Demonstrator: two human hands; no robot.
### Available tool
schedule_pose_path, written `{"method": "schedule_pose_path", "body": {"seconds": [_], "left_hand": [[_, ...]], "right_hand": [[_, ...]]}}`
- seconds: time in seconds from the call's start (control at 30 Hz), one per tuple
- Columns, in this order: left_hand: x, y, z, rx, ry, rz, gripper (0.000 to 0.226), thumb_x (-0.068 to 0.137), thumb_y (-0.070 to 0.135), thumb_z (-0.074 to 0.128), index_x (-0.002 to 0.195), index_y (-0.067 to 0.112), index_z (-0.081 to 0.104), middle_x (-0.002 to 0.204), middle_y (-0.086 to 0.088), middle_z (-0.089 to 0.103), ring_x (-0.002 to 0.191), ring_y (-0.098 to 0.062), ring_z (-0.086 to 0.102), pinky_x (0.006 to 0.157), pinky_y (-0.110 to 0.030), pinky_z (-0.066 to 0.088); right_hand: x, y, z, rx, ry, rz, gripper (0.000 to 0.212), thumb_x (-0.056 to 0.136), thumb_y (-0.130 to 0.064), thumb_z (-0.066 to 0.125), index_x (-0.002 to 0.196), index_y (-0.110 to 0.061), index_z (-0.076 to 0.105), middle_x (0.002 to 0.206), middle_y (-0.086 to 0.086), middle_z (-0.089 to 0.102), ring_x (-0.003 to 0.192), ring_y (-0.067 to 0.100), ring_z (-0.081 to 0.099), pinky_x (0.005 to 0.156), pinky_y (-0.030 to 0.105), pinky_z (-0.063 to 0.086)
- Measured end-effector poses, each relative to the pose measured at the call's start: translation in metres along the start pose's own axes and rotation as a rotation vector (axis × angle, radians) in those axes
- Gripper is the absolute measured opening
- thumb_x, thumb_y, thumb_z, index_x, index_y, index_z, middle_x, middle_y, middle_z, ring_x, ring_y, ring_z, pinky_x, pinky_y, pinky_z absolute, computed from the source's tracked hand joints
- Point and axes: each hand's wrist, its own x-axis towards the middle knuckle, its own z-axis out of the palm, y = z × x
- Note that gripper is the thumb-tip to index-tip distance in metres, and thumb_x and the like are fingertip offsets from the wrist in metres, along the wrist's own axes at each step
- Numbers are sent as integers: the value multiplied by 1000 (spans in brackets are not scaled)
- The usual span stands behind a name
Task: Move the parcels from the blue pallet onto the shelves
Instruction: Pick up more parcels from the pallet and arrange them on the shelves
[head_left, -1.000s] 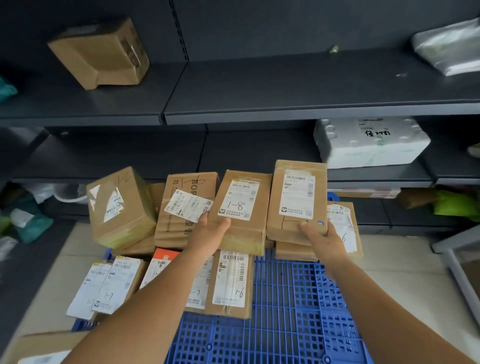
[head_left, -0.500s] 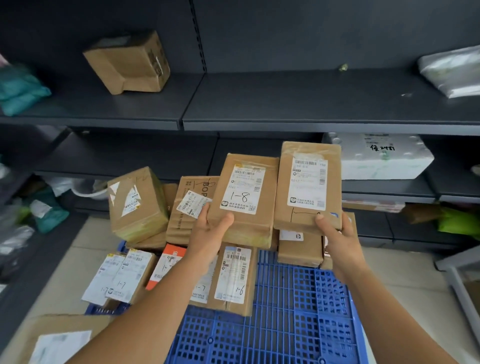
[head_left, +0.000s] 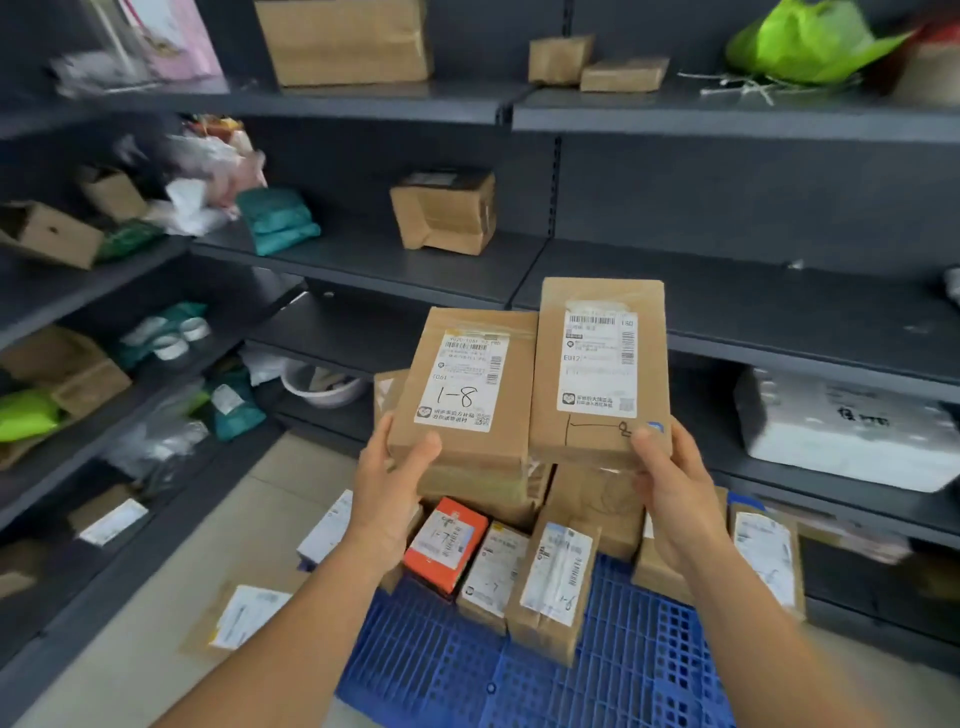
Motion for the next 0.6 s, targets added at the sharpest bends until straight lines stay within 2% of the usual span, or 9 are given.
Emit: {"method": "schedule_pose_path", "body": {"seconds": [0.07,0.1,0.23,0.33,0.4,0.47,0.5,0.6], "left_hand": [[-15,18,-30,-18,33,61,31,91,13,62,95,44,61,95,17,72,99,-10,64,86,-36,50],[-24,28,-47,-29,59,74,32,91,12,61,93,44,61,91,18,72,97,-10,64,84,-35,51],[-66,54,-122,-31,174,151,30,91,14,62,93,43,61,91,18,72,94,-8,66,82,-35,53],[-105,68,-183,-36,280,191,31,90,14,63,91,45,60,89,19,71,94,-8,64,88,-39,52],[-133,73,-224,-59,338,206,29,89,16,64,98,44,60,97,16,70,98,-9,64,91,-41,52],[-162,79,-263,-64,402,234,29,89,18,65,97,45,60,95,19,69,97,-6,63,86,-36,51],[-178,81,-283,-72,426,254,29,90,18,64,95,46,59,94,20,68,97,-5,62,84,-34,50],[-224,87,-340,-71,516,278,29,89,20,65,96,47,60,98,21,66,99,-4,60,86,-35,49]], "right_hand": [[-16,-7,31,-13,-48,-29,43,88,-37,64,130,-39,52,112,-17,67,110,8,60,101,39,45],[-26,-10,47,-15,-68,-34,43,89,-37,63,130,-38,52,112,-16,67,110,8,61,100,37,46],[-67,-12,113,-38,-177,-56,50,84,-47,65,131,-42,49,119,-12,65,112,13,61,98,41,48],[-108,-12,165,-22,-273,-65,48,87,-44,63,133,-38,49,117,-12,64,109,12,61,91,34,49],[-138,-10,198,-25,-363,-56,59,81,-51,67,135,-37,47,122,-9,63,113,13,59,96,37,48],[-168,-6,229,-44,-440,-45,76,70,-62,70,137,-40,43,127,-9,60,117,14,56,102,43,45],[-183,-3,245,-50,-472,-41,73,71,-61,68,136,-42,43,128,-9,59,117,13,56,101,42,45],[-236,2,292,-72,-566,-50,35,88,-44,61,122,-43,51,120,-11,60,110,10,57,85,29,48]]}}
